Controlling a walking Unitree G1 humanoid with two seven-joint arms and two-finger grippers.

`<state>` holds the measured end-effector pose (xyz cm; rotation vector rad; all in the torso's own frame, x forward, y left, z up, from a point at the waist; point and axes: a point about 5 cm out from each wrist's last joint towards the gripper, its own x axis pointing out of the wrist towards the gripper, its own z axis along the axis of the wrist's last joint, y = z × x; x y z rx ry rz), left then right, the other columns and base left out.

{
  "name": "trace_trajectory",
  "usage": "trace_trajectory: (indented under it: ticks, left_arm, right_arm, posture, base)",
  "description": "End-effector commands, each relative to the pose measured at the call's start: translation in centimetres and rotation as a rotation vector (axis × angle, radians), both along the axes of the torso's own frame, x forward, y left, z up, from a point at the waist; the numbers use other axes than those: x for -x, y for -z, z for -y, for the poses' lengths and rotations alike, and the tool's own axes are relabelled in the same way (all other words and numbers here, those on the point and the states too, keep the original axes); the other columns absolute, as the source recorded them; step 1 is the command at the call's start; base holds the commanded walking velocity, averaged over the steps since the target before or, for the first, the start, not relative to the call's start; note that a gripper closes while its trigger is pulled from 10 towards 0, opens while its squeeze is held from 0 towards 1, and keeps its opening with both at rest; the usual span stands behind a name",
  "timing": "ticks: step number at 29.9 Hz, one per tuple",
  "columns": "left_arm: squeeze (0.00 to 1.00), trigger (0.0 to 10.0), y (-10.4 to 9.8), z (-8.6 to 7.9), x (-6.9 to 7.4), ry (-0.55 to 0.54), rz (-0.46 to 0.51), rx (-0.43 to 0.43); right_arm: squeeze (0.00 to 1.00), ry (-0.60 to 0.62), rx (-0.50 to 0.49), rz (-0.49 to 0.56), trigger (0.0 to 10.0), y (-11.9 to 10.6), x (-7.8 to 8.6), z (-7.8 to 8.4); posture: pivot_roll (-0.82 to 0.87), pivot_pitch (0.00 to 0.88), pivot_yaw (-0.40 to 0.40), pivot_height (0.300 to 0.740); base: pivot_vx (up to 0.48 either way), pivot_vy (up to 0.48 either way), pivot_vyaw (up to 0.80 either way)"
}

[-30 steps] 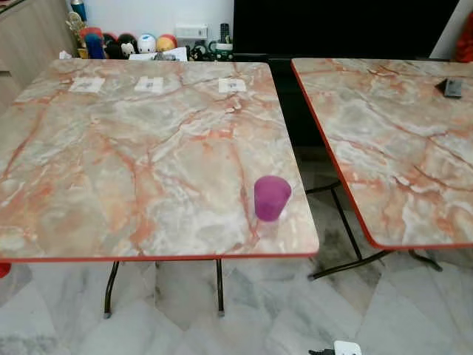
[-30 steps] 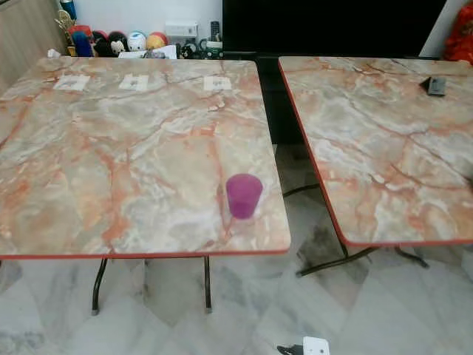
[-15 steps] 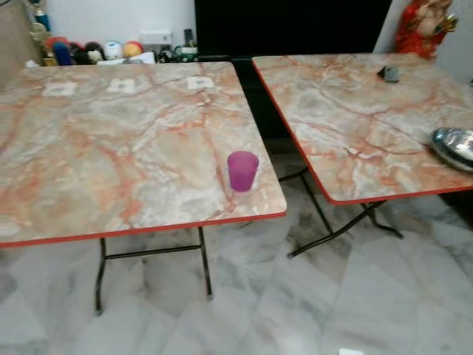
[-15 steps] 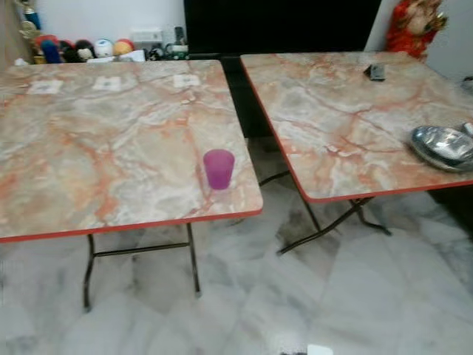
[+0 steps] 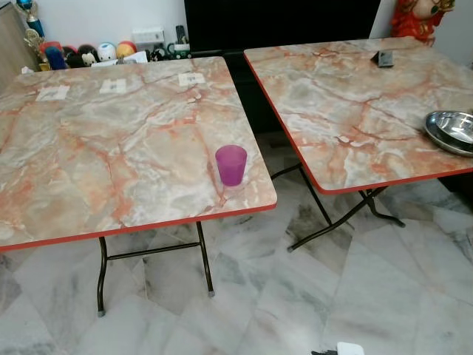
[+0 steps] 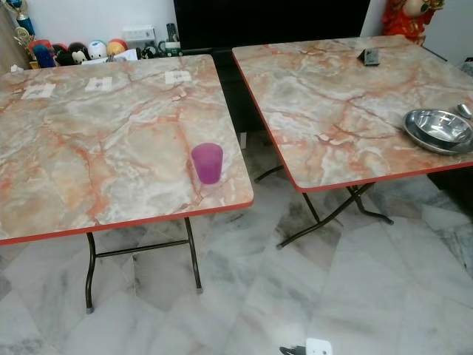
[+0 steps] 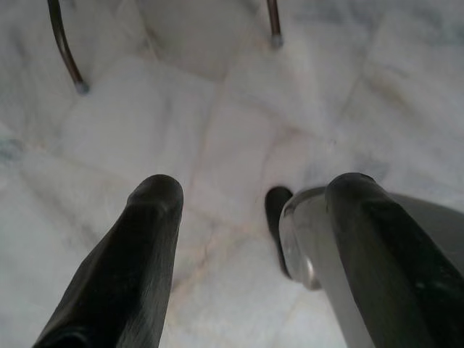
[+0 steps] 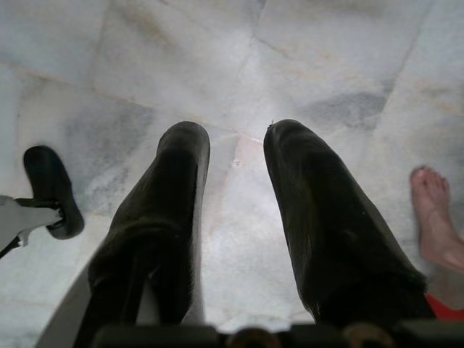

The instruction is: Setting the table

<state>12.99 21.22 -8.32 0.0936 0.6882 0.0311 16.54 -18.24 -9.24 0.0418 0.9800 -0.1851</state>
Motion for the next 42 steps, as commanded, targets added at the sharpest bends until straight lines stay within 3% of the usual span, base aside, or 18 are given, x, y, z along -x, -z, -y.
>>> trace_trajectory:
  ticks: [1, 5, 6, 7, 8, 9, 13, 16, 22, 25, 28, 30, 33, 37, 38, 39, 42]
  left_arm:
    - [0.0, 10.0, 0.0, -0.1, 0.7, 0.009, 0.008, 0.0]
    - [0.0, 10.0, -0.2, 0.1, 0.5, 0.036, 0.04, 0.004]
    - [0.0, 10.0, -2.7, -0.7, -4.0, 0.074, 0.209, -0.009]
    - [0.0, 10.0, -4.9, -1.1, -7.2, 0.105, 0.331, -0.022]
    - [0.0, 10.0, -7.8, -1.6, -9.9, 0.135, 0.467, -0.04]
    - [0.0, 10.0, -9.7, -1.8, -11.3, 0.155, 0.548, -0.051]
    - [0.0, 10.0, -13.0, -0.9, -12.4, 0.182, 0.7, -0.04]
    - [0.0, 10.0, -13.6, -0.7, -12.6, 0.188, 0.733, -0.025]
    - [0.0, 10.0, -15.2, -0.6, -10.8, 0.231, 0.742, -0.021]
    - [0.0, 10.0, -16.2, -0.1, -10.6, 0.233, 0.76, -0.005]
    - [0.0, 10.0, -17.2, 0.7, -11.8, 0.239, 0.797, 0.026]
    - [0.0, 10.0, -17.2, 0.8, -11.9, 0.242, 0.799, 0.031]
    - [0.0, 10.0, -17.6, 1.8, -13.3, 0.279, 0.781, 0.064]
    - [0.0, 10.0, -18.3, 1.8, -14.1, 0.256, 0.768, 0.087]
    - [0.44, 10.0, -18.4, 1.8, -14.4, 0.251, 0.761, 0.074]
    - [1.0, 10.0, -18.4, 1.8, -14.5, 0.257, 0.76, 0.069]
    - [1.0, 10.0, -18.4, 2.2, -14.6, 0.281, 0.754, 0.07]
  right_arm:
    - [0.0, 0.01, -0.009, -0.022, 10.0, 0.3, 0.6, -0.1]
    - [0.0, 0.01, -0.006, -0.025, 10.0, 0.3, 0.7, 0.0]
    - [0.0, 0.009, -0.005, -0.026, 10.0, 0.3, 0.7, 0.0]
    - [0.0, 0.008, -0.005, -0.026, 10.0, 0.3, 0.8, 0.0]
    - [0.0, 0.007, -0.005, -0.026, 10.0, 0.3, 0.8, 0.1]
    - [0.0, 0.007, -0.004, -0.026, 10.0, 0.3, 0.8, 0.1]
    - [0.0, -0.004, -0.003, -0.026, 10.0, 0.3, 0.7, 0.1]
    - [0.0, -0.007, -0.006, -0.024, 10.0, 0.3, 0.7, 0.0]
    - [0.0, -0.005, -0.005, -0.02, 10.0, 0.3, 0.7, 0.0]
    - [0.0, -0.003, -0.001, -0.022, 10.0, 0.3, 0.7, 0.2]
    - [0.0, -0.007, 0.006, -0.027, 10.0, 0.3, 0.8, 0.3]
    - [0.0, -0.007, 0.006, -0.026, 10.0, 0.3, 0.8, 0.3]
    - [0.0, -0.001, 0.005, -0.02, 10.0, 0.3, 0.7, 0.3]
    - [0.0, 0.014, 0.004, -0.015, 10.0, 0.2, 0.6, 0.4]
    - [0.0, 0.011, 0.006, -0.016, 10.0, 0.2, 0.6, 0.4]
    - [0.0, 0.01, 0.008, -0.018, 10.0, 0.2, 0.6, 0.4]
    - [0.0, 0.008, 0.012, -0.021, 10.0, 0.2, 0.6, 0.5]
  posture:
    - [0.05, 0.104, -0.009, 0.74]
    - [0.05, 0.103, -0.009, 0.74]
    - [0.06, 0.102, -0.008, 0.74]
    - [0.06, 0.1, -0.008, 0.74]
    - [0.06, 0.099, -0.009, 0.74]
    - [0.06, 0.099, -0.01, 0.74]
    - [0.07, 0.09, -0.012, 0.74]
    - [0.06, 0.085, -0.012, 0.74]
    - [0.07, 0.075, -0.012, 0.74]
    - [0.08, 0.072, -0.016, 0.74]
    - [0.08, 0.072, -0.016, 0.74]
    - [0.08, 0.072, -0.016, 0.74]
    - [0.05, 0.076, -0.018, 0.74]
    - [0.05, 0.083, -0.018, 0.74]
    - [0.05, 0.083, -0.018, 0.74]
    - [0.05, 0.083, -0.018, 0.74]
    - [0.06, 0.093, -0.021, 0.74]
  base:
    - [0.0, 0.0, 0.0]
    - [0.0, 0.0, 0.0]
    - [0.0, 0.0, 0.0]
    - [0.0, 0.0, 0.0]
    - [0.0, 0.0, 0.0]
    - [0.0, 0.0, 0.0]
    - [0.0, 0.0, 0.0]
    - [0.0, 0.0, 0.0]
    - [0.0, 0.0, 0.0]
    - [0.0, 0.0, 0.0]
    - [0.0, 0.0, 0.0]
    - [0.0, 0.0, 0.0]
    - [0.0, 0.0, 0.0]
    - [0.0, 0.0, 0.0]
    - [0.0, 0.0, 0.0]
    - [0.0, 0.0, 0.0]
    - [0.0, 0.0, 0.0]
